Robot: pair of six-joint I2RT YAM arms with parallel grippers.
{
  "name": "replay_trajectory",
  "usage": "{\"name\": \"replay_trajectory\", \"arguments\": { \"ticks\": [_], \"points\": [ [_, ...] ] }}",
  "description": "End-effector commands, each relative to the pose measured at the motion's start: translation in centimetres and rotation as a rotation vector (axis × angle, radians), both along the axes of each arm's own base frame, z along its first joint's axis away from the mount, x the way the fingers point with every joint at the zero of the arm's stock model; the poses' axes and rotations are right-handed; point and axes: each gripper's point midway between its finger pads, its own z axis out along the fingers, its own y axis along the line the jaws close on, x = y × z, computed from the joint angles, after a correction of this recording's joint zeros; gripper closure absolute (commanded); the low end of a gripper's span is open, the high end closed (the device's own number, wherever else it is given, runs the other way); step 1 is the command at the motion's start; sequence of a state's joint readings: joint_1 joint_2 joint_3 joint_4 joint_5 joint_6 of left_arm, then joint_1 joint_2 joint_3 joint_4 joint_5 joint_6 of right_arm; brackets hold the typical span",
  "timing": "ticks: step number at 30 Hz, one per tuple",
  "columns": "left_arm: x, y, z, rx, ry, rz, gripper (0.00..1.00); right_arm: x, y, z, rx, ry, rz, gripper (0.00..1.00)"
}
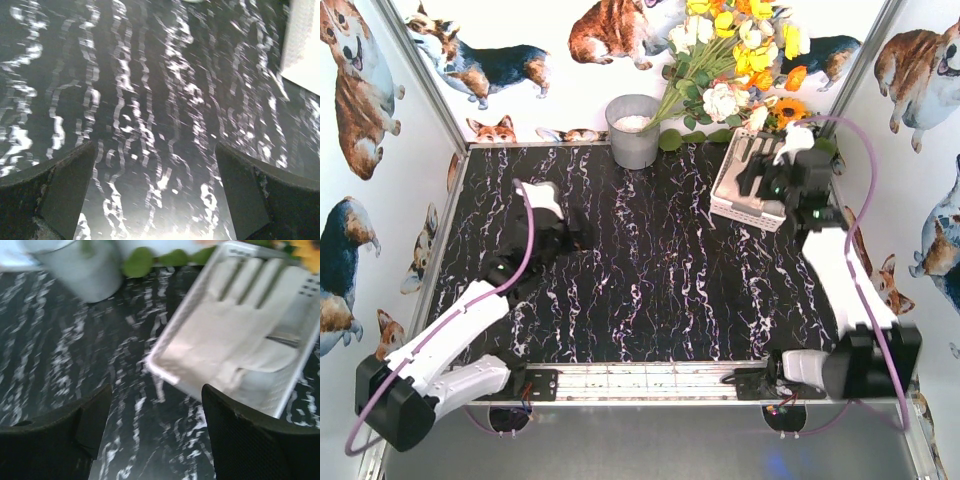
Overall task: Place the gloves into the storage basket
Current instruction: Reset both arms
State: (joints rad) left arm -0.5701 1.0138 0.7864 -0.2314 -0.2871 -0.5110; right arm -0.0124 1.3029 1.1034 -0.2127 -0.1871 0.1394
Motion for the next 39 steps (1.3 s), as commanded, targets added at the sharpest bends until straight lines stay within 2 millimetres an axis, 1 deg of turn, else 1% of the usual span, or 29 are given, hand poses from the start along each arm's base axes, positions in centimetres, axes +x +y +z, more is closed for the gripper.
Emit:
{"name": "replay_trajectory", "arguments": {
  "ticks": [1, 2, 3, 4, 6, 8, 11, 12, 13, 15, 17, 18, 19, 21, 22, 23, 24, 26, 28, 29, 30, 31, 32, 33, 35, 36, 37, 38, 39],
  "points": [
    [1.3, 7.2, -2.3, 0.166, 0.01, 0.192, 0.0, -3.8, 3.1, -0.1, 0.007, -0.042, 0.096, 0.25],
    [1.7, 8.7, -2.4, 0.183, -0.008, 0.237, 0.0, -4.9, 3.2, -1.6, 0.02, -0.021, 0.092, 0.25],
    [2.0, 10.3, -2.6, 0.199, -0.03, 0.288, 0.0, -5.8, 3.0, -2.4, 0.029, -0.018, 0.079, 0.23],
    [1.9, 11.9, -3.3, 0.217, -0.048, 0.337, 0.0, -6.6, 2.8, -3.3, 0.039, -0.015, 0.058, 0.22],
    [1.7, 14.8, -4.1, 0.222, -0.097, 0.437, 0.0, -7.8, 1.8, -5.7, 0.06, -0.013, -0.018, 0.16],
    [1.2, 17.1, -4.5, 0.229, -0.153, 0.51, 0.0, -8.7, 0.8, -7.8, 0.056, -0.026, -0.073, 0.11],
    [-0.1, 19.7, -5.2, 0.326, -0.221, 0.592, 0.0, -9.6, -1.5, -10.7, 0.021, -0.008, -0.184, 0.04],
    [-0.5, 20.3, -5.4, 0.353, -0.239, 0.613, 0.0, -9.8, -2.2, -11.5, 0.008, -0.003, -0.216, 0.04],
    [-0.9, 20.8, -5.6, 0.374, -0.254, 0.632, 0.0, -9.8, -3.0, -11.8, 0.002, -0.001, -0.253, 0.03],
    [-1.4, 21.0, -6.2, 0.403, -0.293, 0.624, 0.0, -9.9, -4.6, -11.9, -0.021, 0.0, -0.318, 0.02],
    [-1.3, 20.6, -6.7, 0.394, -0.342, 0.594, 0.0, -9.5, -6.0, -12.2, -0.076, -0.048, -0.363, 0.01],
    [-1.1, 20.1, -7.1, 0.402, -0.355, 0.557, 0.0, -9.4, -6.6, -12.7, -0.108, -0.067, -0.382, 0.0],
    [-0.9, 19.9, -7.3, 0.414, -0.365, 0.532, 0.0, -9.1, -6.9, -13.0, -0.118, -0.089, -0.394, 0.0],
    [-0.3, 19.4, -8.0, 0.459, -0.359, 0.48, 0.0, -8.7, -6.5, -13.8, -0.139, -0.118, -0.351, 0.0],
    [0.2, 19.2, -7.6, 0.469, -0.38, 0.472, 0.0, -8.2, -6.5, -13.9, -0.152, -0.142, -0.345, 0.0],
    [0.8, 18.7, -8.1, 0.49, -0.376, 0.431, 0.0, -7.4, -6.5, -13.2, -0.156, -0.179, -0.345, 0.0],
    [1.4, 18.2, -7.8, 0.507, -0.405, 0.394, 0.0, -6.8, -6.3, -13.4, -0.162, -0.181, -0.332, 0.0],
    [2.9, 17.3, -7.6, 0.533, -0.434, 0.342, 0.0, -5.3, -5.3, -14.5, -0.16, -0.151, -0.273, 0.0],
    [5.0, 15.9, -7.9, 0.54, -0.438, 0.272, 0.0, -4.1, -3.3, -16.4, -0.225, -0.111, -0.163, 0.0],
    [6.1, 14.9, -8.4, 0.554, -0.429, 0.207, 0.0, -3.7, -2.6, -16.8, -0.253, -0.138, -0.134, 0.0],
    [7.0, 14.4, -9.2, 0.577, -0.4, 0.173, 0.0, -3.7, -2.7, -16.9, -0.244, -0.178, -0.151, 0.0],
    [7.3, 14.8, -9.2, 0.563, -0.375, 0.205, 0.0, -3.9, -2.6, -16.8, -0.248, -0.189, -0.145, 0.0],
    [7.4, 15.1, -9.6, 0.546, -0.344, 0.204, 0.0, -4.1, -2.1, -17.1, -0.256, -0.165, -0.108, 0.0],
    [7.4, 15.8, -9.9, 0.527, -0.338, 0.237, 0.0, -4.0, -2.1, -17.2, -0.252, -0.136, -0.106, 0.0],
    [7.5, 19.1, -10.7, 0.459, -0.322, 0.411, 0.0, -3.7, -2.2, -17.5, -0.23, -0.106, -0.104, 0.0],
    [7.9, 20.4, -10.4, 0.443, -0.32, 0.472, 0.0, -3.6, -2.6, -17.5, -0.215, -0.11, -0.113, 0.0],
    [7.8, 20.4, -11.3, 0.434, -0.26, 0.459, 0.0, -3.5, -2.9, -17.4, -0.208, -0.12, -0.133, 0.0],
    [7.9, 20.5, -10.7, 0.432, -0.301, 0.464, 0.0, -3.5, -3.0, -17.4, -0.206, -0.133, -0.136, 0.0],
    [7.7, 20.6, -11.0, 0.447, -0.293, 0.467, 0.0, -3.5, -3.0, -17.2, -0.205, -0.145, -0.137, 0.0]
  ]
}}
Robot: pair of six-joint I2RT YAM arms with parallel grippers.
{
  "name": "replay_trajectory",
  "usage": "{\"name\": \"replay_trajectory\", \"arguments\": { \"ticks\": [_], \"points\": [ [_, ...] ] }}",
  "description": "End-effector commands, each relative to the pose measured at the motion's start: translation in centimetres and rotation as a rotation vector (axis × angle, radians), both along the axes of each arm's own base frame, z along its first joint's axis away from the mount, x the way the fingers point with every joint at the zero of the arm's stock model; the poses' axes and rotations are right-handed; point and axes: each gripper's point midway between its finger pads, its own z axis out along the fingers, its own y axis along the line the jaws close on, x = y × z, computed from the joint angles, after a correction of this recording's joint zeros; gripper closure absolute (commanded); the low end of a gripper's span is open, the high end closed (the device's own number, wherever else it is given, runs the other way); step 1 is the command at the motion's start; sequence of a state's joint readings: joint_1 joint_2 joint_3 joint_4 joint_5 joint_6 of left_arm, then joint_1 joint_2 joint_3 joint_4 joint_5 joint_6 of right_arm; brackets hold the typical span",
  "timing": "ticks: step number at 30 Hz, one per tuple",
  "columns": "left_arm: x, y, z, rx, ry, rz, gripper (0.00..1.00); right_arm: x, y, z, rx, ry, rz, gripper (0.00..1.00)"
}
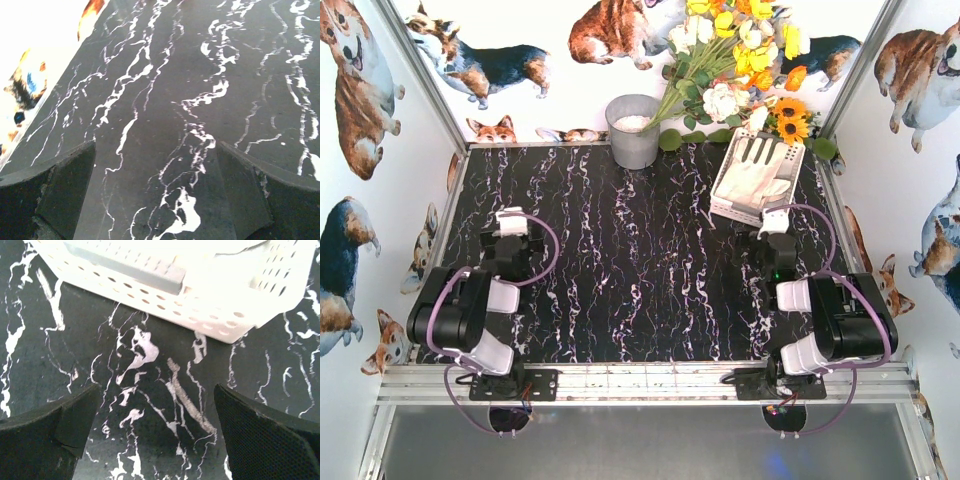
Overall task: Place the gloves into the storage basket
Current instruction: Reset both arms
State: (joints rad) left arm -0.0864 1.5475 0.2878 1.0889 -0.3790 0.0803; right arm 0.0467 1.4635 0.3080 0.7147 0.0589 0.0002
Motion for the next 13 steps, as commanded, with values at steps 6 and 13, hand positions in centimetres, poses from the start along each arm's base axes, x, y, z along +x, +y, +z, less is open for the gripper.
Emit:
{"name": "replay_trajectory", "arguments": {
  "ticks": [6, 13],
  "points": [
    [0.21, 1.21, 0.7, -0.07, -0.057, 0.066, 0.0, 2.18, -0.34, 3.82, 0.005, -0.16, -0.004, 0.0],
    [0.26, 1.2, 0.69, -0.069, -0.058, 0.065, 0.0, 2.19, -0.36, 3.8, 0.012, -0.157, 0.004, 0.0]
  ]
}}
